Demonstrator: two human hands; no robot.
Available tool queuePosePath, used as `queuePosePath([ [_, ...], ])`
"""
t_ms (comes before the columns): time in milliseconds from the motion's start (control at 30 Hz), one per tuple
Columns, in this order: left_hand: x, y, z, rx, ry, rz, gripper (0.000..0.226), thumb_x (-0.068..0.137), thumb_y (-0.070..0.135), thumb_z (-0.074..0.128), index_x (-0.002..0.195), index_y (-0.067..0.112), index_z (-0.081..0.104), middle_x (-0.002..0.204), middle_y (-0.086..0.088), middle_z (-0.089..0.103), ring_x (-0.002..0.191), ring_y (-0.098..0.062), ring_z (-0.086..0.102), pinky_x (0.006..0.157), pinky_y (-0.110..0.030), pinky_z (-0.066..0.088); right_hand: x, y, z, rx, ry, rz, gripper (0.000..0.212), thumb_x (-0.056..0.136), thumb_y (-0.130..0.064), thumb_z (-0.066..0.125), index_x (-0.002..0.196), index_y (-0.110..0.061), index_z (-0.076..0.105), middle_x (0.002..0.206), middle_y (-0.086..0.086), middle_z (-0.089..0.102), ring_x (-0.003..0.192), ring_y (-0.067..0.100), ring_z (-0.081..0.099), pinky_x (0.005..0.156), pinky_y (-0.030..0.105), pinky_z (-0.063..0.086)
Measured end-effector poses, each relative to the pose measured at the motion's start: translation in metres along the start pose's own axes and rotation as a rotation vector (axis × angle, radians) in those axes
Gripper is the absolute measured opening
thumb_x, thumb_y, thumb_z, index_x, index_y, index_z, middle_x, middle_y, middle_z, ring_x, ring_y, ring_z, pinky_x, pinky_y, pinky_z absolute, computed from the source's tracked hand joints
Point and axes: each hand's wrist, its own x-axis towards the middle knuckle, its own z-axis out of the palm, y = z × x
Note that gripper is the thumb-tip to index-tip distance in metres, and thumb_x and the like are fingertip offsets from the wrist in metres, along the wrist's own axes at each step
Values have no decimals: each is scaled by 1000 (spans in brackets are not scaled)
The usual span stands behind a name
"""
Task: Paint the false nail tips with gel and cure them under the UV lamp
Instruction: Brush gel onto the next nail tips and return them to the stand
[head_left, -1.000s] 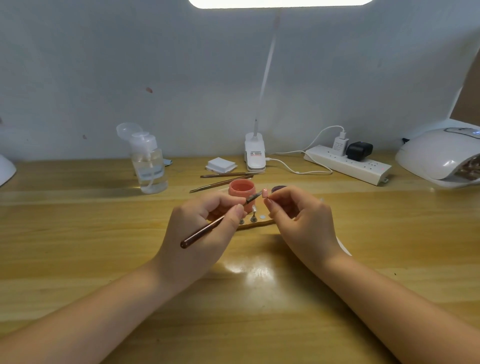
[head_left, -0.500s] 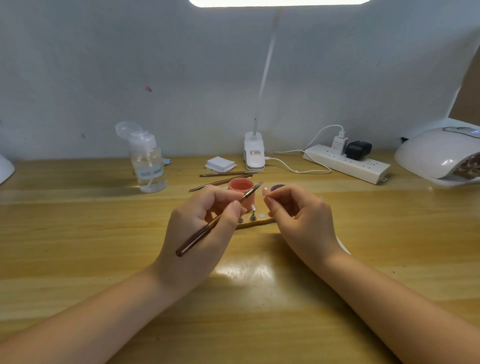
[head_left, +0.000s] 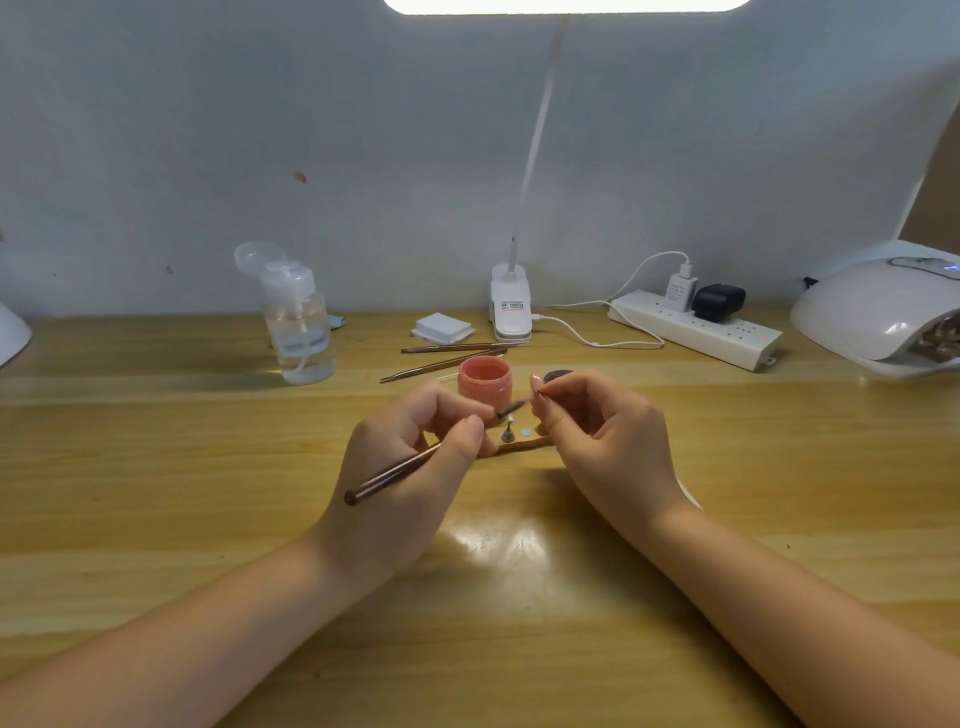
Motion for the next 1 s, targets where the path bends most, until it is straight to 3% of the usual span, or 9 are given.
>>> queuePosePath([
  [67,-1,0,-2,9,12,18,18,83,33,56,87,18,66,77,5,71,79,-14,67,73,-34,53,0,-1,-1,0,-7,3,7,86,-8,69,94,-9,71,79,3,70,73,18,68,69,43,57],
  [233,2,1,1,18,19,20,14,87,20,57,94,16,68,85,6,72,84,-8,68,72,-17,50,-1,-2,-1,-22,-12,-14,8,86,-8,70,94,-7,71,79,2,70,73,15,67,69,40,56],
  [433,-2,0,-7,34,20,53,23,77,35,51,81,17,65,71,4,68,73,-14,64,69,-39,49,-1,-3,-1,-55,0,7,9,86,-11,70,95,-9,70,79,1,70,73,14,67,70,38,56],
  [567,0,-6,-7,-26,100,-27,17,79,31,54,85,19,65,74,6,69,74,-9,65,70,-28,52,-1,-4,-1,-33,46,100,13,84,-12,71,96,-9,68,77,1,70,71,13,66,70,37,57],
  [733,3,-15,-8,-106,191,-129,16,83,23,51,89,17,65,75,5,69,76,-10,65,72,-16,50,-1,-6,1,-110,-39,137,6,83,-14,71,86,-12,75,71,-1,70,67,12,66,70,34,56],
  [867,4,-17,-7,-140,210,-162,17,83,24,52,89,17,66,75,3,69,75,-8,64,71,-14,49,2,-2,5,-283,-65,139,13,85,-27,70,80,-16,76,68,-6,68,68,13,61,66,30,47],
  [1000,2,-18,-5,-156,187,-183,17,82,26,53,90,18,66,75,4,69,77,-9,65,70,-13,49,3,3,9,-468,-128,159,18,88,-35,65,87,-22,77,73,-7,68,74,13,59,62,25,38],
])
